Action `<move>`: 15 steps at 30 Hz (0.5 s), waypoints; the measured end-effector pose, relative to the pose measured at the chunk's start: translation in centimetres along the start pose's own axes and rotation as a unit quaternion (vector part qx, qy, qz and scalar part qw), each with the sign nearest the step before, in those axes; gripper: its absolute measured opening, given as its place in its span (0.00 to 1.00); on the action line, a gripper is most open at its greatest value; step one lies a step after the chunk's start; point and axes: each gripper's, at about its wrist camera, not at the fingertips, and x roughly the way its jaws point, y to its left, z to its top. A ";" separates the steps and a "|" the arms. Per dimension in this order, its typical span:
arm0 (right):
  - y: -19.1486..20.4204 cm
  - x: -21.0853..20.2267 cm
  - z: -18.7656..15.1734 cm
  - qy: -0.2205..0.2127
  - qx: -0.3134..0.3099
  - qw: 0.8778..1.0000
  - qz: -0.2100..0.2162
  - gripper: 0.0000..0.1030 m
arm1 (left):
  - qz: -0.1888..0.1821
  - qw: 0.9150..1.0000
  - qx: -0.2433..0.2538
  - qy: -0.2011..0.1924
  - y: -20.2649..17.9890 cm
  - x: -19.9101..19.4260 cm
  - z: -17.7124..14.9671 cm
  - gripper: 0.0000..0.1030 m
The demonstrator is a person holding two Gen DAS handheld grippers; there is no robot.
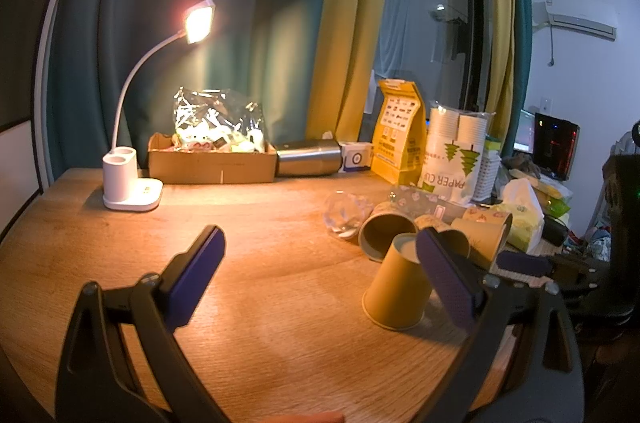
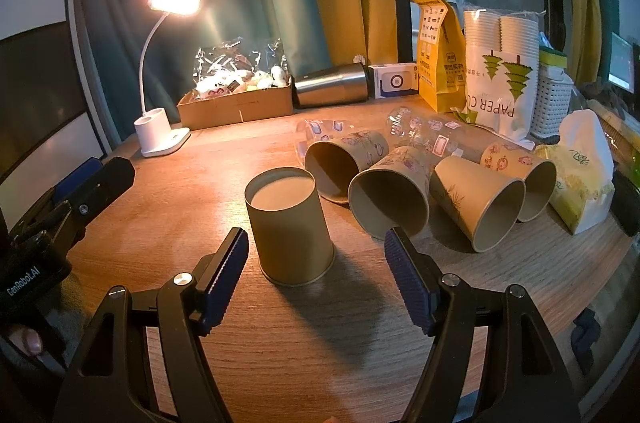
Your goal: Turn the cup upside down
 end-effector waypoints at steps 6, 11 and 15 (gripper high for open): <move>-0.2 0.0 -0.1 0.001 0.002 1.000 0.001 0.72 | 0.000 1.000 0.000 0.000 0.0 0.0 0.0 0.95; -0.3 -0.1 -0.1 0.001 0.004 1.000 0.001 0.72 | 0.000 1.000 -0.001 0.000 0.1 0.0 0.0 0.95; -0.3 0.0 -0.1 0.001 0.004 1.000 0.001 0.72 | -0.001 1.000 -0.001 0.000 0.1 0.0 0.0 0.95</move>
